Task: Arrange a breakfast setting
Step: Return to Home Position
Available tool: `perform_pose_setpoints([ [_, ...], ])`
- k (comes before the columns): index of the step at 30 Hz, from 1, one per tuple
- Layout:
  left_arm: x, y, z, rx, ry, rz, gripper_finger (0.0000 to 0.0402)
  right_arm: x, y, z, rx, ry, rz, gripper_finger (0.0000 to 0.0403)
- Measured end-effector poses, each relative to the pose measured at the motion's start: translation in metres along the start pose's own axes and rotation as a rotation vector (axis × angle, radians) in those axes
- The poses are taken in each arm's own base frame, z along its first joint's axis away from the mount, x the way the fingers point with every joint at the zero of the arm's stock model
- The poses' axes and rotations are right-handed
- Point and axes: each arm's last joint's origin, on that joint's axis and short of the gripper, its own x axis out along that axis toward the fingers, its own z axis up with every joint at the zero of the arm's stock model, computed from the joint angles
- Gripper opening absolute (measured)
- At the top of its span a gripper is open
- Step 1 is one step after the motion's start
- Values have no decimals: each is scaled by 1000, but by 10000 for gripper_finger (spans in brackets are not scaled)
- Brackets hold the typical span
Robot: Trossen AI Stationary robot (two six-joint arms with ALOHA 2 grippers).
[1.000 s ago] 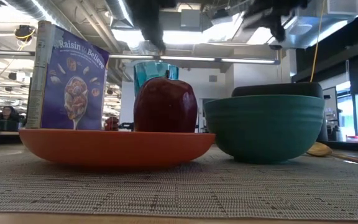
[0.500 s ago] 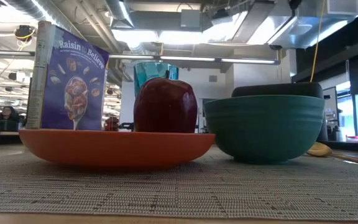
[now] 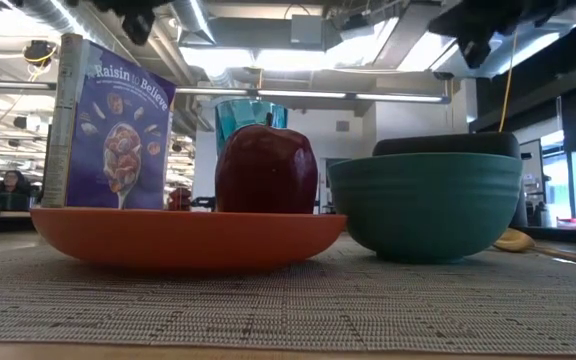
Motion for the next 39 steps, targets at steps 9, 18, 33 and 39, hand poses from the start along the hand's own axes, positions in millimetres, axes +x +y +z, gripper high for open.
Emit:
perform_pose_setpoints([
  [9, -30, 3, -39, 8, -67, 8, 2, -38, 4, -7, -166, -156, 96, 1],
  [18, -32, 9, -82, -65, -85, 17, 2, -49, -3, -44, -68, -325, 105, 0],
  [33, -27, 8, -99, -30, -84, -35, 1, -13, -17, -97, 127, -343, 188, 0],
  [39, -28, 7, -93, 68, -153, -9, 1, -14, -17, -100, 50, -326, 184, 0],
])
